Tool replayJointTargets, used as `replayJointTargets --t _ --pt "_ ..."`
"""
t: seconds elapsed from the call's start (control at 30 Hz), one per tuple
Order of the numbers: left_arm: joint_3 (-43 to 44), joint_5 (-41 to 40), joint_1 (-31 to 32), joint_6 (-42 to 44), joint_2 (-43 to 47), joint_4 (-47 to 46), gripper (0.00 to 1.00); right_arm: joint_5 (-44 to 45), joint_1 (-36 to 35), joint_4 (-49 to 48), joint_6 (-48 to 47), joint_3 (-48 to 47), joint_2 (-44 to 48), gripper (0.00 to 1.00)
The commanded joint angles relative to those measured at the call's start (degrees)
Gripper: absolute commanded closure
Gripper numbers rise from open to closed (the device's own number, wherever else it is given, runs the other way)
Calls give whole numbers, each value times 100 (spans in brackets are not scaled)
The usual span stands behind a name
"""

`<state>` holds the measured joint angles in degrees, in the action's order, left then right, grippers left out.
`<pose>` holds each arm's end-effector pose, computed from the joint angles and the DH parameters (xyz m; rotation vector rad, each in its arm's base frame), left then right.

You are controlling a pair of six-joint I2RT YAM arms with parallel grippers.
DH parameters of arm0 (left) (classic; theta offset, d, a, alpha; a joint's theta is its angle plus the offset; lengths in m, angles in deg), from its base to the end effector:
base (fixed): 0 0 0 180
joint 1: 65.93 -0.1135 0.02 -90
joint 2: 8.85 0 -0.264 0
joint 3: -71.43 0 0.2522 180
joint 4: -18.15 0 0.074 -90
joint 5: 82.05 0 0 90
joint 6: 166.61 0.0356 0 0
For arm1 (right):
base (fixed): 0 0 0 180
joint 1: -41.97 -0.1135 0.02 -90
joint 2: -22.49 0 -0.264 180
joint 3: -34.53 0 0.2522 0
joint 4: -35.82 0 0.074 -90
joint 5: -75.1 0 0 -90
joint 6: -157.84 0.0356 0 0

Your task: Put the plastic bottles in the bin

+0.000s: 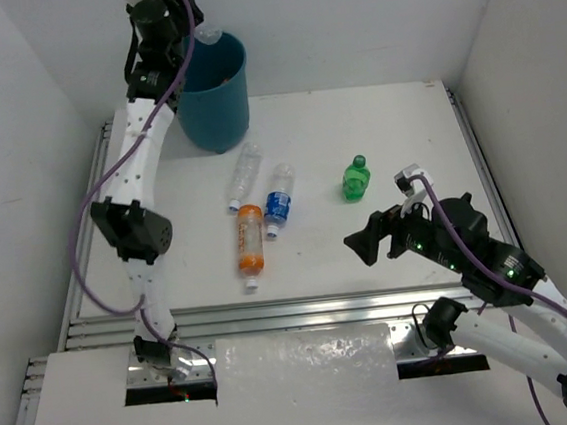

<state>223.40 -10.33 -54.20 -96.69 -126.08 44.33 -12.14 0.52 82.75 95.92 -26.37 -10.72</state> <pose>0.4474 -0.0815 0.5080 -0.3651 1.3857 -0.2305 0.0955 0.0820 0.3392 -0.1971 1.9732 0.7636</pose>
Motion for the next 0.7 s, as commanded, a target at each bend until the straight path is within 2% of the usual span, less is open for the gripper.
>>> replayJointTargets --t 0.0,0.03,0.07,0.1,0.2,0.33,0.37,0.43,0.47,0.53,0.57,0.6,0.63,0.67 --pt "848 -149 -170 513 -906 25 39 -91 -21 -4 -170 -200 -89 1" --pt "691 -167 -171 513 -890 -90 25 -153 -21 23 -197 -243 -176 1" --pt "481 -141 -171 540 -811 -230 6 -162 -30 40 -223 -252 -212 1" --pt "0 -184 -171 548 -567 -371 2 -154 -21 49 -250 -261 -256 1" --pt "-68 -202 -179 671 -336 -636 0 -83 -21 6 -303 -252 -405 1" --pt "338 -386 -179 760 -82 83 0 109 -30 -170 -66 -95 -677 1" --pt "277 -404 -179 716 302 267 0 310 -30 -205 39 -59 -930 1" --pt "-406 -352 -171 462 918 760 0 391 -30 -433 303 -6 -1361 1" --pt "-1314 -334 -171 226 1713 918 0 400 -30 -495 426 -50 -1946 1" --pt "-2364 -203 -171 5 2604 998 0 374 -47 -679 926 -252 -2564 1" --pt "-3866 50 -171 -301 4314 1051 0 452 -326 -950 1432 -496 -3385 1" --pt "-4403 140 -153 -374 4331 1017 0 601 -328 -1005 1542 -629 -3646 1" --pt "-4869 202 -144 -470 5141 990 0 768 -598 -997 1682 -778 -3918 1" --pt "-5352 263 -144 -567 5549 955 0 917 -705 -996 1805 -936 -4182 1"
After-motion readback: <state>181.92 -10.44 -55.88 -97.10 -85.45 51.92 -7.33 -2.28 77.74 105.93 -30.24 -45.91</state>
